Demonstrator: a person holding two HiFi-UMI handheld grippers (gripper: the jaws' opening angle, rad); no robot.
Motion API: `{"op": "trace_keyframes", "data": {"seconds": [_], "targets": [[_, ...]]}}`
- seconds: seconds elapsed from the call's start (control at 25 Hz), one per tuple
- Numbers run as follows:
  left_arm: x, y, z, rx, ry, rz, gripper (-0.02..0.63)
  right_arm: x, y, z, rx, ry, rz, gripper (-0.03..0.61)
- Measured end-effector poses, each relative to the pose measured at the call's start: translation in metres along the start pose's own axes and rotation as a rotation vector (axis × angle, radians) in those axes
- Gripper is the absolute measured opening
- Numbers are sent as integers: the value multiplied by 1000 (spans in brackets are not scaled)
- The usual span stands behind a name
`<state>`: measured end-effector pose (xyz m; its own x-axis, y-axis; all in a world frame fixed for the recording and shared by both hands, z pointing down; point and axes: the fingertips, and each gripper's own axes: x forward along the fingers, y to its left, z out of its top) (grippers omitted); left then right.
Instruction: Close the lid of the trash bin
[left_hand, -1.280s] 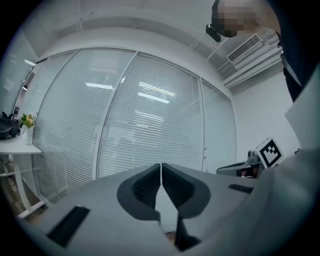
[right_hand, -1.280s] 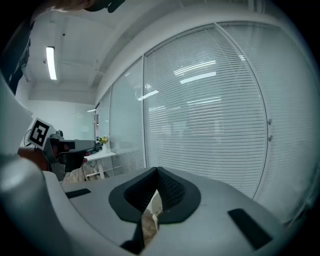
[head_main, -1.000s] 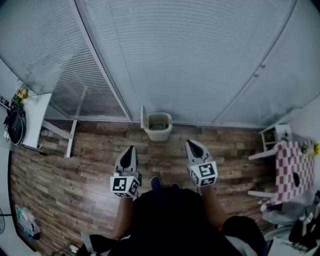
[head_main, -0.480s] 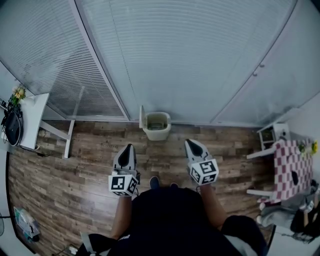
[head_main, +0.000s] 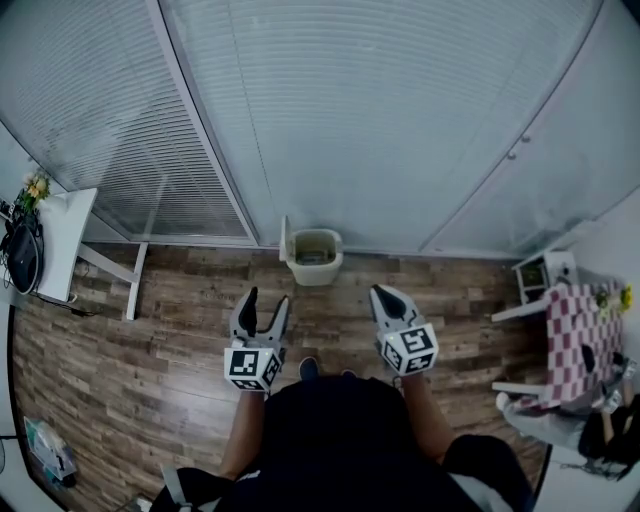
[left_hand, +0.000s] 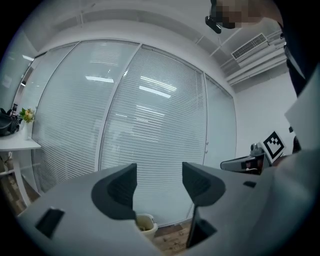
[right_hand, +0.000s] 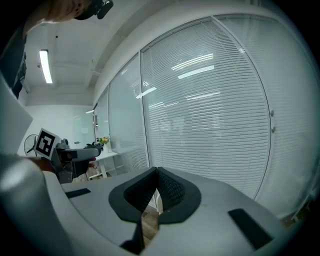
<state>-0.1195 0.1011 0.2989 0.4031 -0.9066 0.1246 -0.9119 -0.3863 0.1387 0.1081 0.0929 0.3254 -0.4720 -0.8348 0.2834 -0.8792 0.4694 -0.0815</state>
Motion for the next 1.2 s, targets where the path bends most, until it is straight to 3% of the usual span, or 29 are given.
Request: {"op": "trace_keyframes", "data": {"seconds": [0.76,0.92,1.2], "targets": [[4,16,-13,20,-6,-110,264,-4,17,-12,4,-29,-75,5],[15,16,-9,16,-13,-122,264,5,8,-11,-40,-47,-96,5],[45,26,-6,58,-30,-110,264,49,-7,0,-88,-100,-54,5]]}}
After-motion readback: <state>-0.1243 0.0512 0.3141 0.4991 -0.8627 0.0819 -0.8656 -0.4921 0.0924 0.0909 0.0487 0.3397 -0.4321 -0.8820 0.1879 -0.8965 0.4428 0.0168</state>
